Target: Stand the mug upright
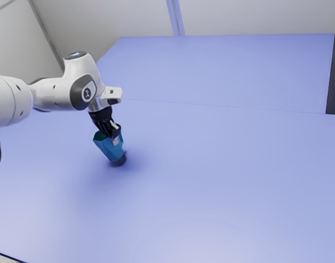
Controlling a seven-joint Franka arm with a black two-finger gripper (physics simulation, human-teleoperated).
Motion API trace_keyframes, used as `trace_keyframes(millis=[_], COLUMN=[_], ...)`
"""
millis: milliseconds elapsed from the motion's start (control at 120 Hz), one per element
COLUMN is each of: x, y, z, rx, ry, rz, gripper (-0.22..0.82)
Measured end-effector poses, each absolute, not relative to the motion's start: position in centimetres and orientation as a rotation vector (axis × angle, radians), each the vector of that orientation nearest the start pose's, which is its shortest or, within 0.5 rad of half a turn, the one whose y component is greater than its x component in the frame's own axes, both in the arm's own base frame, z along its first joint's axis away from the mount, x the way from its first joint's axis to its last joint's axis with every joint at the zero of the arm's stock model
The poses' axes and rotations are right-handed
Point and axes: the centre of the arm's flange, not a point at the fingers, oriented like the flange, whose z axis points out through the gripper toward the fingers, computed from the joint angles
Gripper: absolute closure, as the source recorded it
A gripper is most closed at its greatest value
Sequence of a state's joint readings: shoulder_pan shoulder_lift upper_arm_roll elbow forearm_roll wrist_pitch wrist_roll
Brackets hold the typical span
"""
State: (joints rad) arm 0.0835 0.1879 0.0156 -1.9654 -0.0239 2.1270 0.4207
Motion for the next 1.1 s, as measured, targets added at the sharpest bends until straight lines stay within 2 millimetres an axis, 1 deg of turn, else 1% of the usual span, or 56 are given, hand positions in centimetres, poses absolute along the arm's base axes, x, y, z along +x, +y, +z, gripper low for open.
trace_keyframes(millis=[217, 350, 417, 500, 550, 608, 667, 742, 808, 900, 1025, 1100], x=[59.3, 59.3, 59.4, 59.3, 59.3, 59.2, 59.0, 58.7, 58.7, 59.2, 59.9, 60.0], y=[5.2, 5.2, 5.1, 5.0, 4.8, 4.6, 4.5, 4.6, 4.8, 5.0, 4.8, 4.6], z=[35.7, 35.4, 35.3, 35.4, 35.9, 36.7, 37.9, 40.1, 42.5, 46.5, 51.7, 54.3], rx=[-3.131, -3.135, -3.14, -3.148, -3.15, -3.151, -3.152, -3.155, -3.157, -3.156, -3.151, -3.149], ry=[0.43, 0.394, 0.382, 0.367, 0.362, 0.36, 0.357, 0.349, 0.338, 0.33, 0.335, 0.342], rz=[0.064, 0.069, 0.069, 0.066, 0.057, 0.044, 0.029, 0.007, -0.017, -0.062, -0.108, -0.121], gripper=[0.78, 0.77, 0.67, 0.48, 0.38, 0.29, 0.22, 0.15, 0.11, 0.07, 0.04, 0.03])
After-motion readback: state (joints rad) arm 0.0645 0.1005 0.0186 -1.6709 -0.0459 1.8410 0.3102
